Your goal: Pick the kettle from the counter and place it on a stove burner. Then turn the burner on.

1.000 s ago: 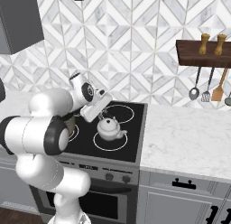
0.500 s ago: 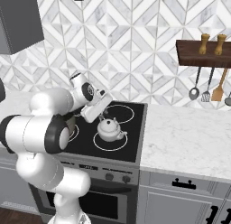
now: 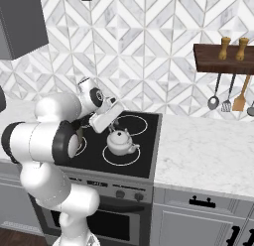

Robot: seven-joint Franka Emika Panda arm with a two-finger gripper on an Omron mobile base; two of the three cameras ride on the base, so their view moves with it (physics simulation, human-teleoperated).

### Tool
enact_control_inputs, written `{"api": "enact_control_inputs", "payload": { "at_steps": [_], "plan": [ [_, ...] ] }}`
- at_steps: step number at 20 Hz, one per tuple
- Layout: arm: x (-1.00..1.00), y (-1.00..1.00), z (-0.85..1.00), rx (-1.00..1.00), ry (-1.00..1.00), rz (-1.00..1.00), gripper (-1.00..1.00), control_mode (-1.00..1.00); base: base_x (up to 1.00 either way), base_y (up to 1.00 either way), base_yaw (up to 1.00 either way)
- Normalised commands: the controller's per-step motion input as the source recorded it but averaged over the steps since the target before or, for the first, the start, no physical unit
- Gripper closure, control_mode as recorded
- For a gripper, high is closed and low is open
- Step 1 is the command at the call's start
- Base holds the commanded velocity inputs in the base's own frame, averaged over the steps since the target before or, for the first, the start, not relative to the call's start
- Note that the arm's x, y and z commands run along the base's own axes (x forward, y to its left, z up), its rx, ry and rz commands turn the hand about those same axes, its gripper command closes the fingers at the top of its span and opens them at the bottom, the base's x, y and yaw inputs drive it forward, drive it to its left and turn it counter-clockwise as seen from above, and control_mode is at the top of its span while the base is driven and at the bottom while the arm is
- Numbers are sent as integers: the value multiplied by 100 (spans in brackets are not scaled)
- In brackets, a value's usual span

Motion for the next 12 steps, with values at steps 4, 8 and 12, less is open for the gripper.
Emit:
{"api": "enact_control_inputs", "payload": {
  "at_steps": [4, 8, 12],
  "plan": [
    [0, 0, 0, 0, 0, 0, -100, -100, 0, 0, 0],
    [0, 0, 13, 0, 0, 0, -100, -100, 0, 0, 0],
    [-5, 4, 47, 0, -1, 0, -100, -100, 0, 0, 0]
  ]
}}
